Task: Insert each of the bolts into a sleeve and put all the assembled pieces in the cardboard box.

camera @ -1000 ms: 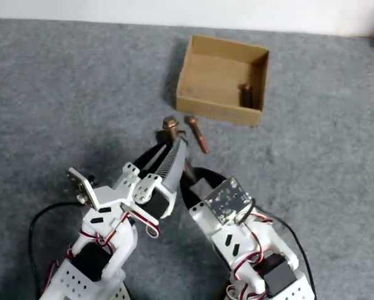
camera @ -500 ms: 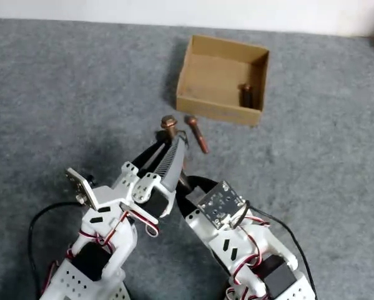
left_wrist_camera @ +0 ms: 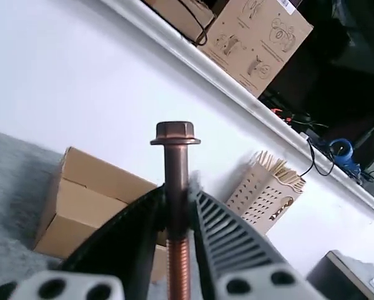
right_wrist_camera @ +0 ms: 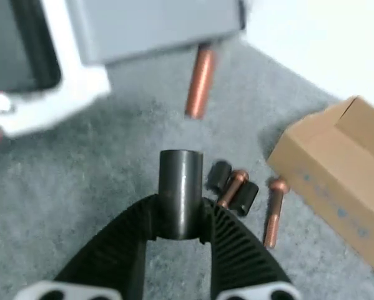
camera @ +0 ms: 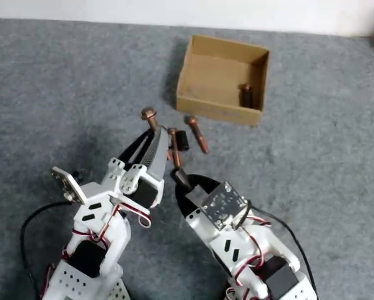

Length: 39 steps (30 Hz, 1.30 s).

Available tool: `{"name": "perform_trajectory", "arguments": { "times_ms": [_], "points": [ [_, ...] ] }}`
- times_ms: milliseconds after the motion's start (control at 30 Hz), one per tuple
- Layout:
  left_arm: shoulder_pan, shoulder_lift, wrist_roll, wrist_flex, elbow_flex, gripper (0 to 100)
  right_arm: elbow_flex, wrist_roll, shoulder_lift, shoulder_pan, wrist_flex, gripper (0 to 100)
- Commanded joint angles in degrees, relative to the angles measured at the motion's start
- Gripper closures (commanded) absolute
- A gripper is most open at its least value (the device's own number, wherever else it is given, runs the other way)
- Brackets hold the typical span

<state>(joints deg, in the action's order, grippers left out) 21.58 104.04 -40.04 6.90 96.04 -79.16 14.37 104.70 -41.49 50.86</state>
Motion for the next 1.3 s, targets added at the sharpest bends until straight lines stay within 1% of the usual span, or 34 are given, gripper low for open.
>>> {"name": "perform_trajectory", "arguments": {
  "times_ms": [0, 167, 400, 533, 633, 700, 900, 933, 1033, 1167, 1267],
  "points": [
    [0.92, 0.84, -0.97, 1.67, 1.1, 99, 3.3, -0.44, 0.66, -0.4, -0.13, 99.3],
    [6.37, 0.84, -0.97, 5.19, 1.1, 99, 3.3, -0.35, 0.66, -0.4, -0.31, 99.3],
    [7.34, 0.84, -0.97, 5.19, 1.1, 99, 2.95, -0.26, 0.66, -0.04, -0.4, 99.3],
    [6.37, 0.84, -0.88, 4.84, 0.57, 99, 2.77, -0.26, 0.66, 4.26, -0.75, 99.3],
    [3.65, 0.84, -0.88, 4.84, -1.89, 99, 2.59, -0.44, 0.66, 5.93, -2.68, 99.3],
    [2.33, 0.84, -1.14, 4.84, -3.12, 99, 2.51, -0.53, 0.66, 6.02, -2.86, 99.3],
    [2.33, 0.84, -1.23, 4.75, -3.65, 99, 2.51, -0.62, 0.66, 6.02, -2.95, 99.3],
    [2.33, 0.84, -1.14, 4.04, -3.74, 99, 2.51, -0.62, 0.66, 6.02, -2.86, 99.3],
    [2.15, 0.84, -0.97, -1.41, -3.12, 99, 2.42, -0.62, 0.66, 5.76, -2.77, 99.3],
    [2.24, 0.84, -0.97, -2.2, -3.21, 99, 2.42, -0.44, 0.66, 2.15, -1.54, 99.3],
    [2.24, 0.84, -0.97, -2.2, -3.38, 99, 2.42, -0.35, 0.66, 1.45, -1.36, 99.3]
  ]
}}
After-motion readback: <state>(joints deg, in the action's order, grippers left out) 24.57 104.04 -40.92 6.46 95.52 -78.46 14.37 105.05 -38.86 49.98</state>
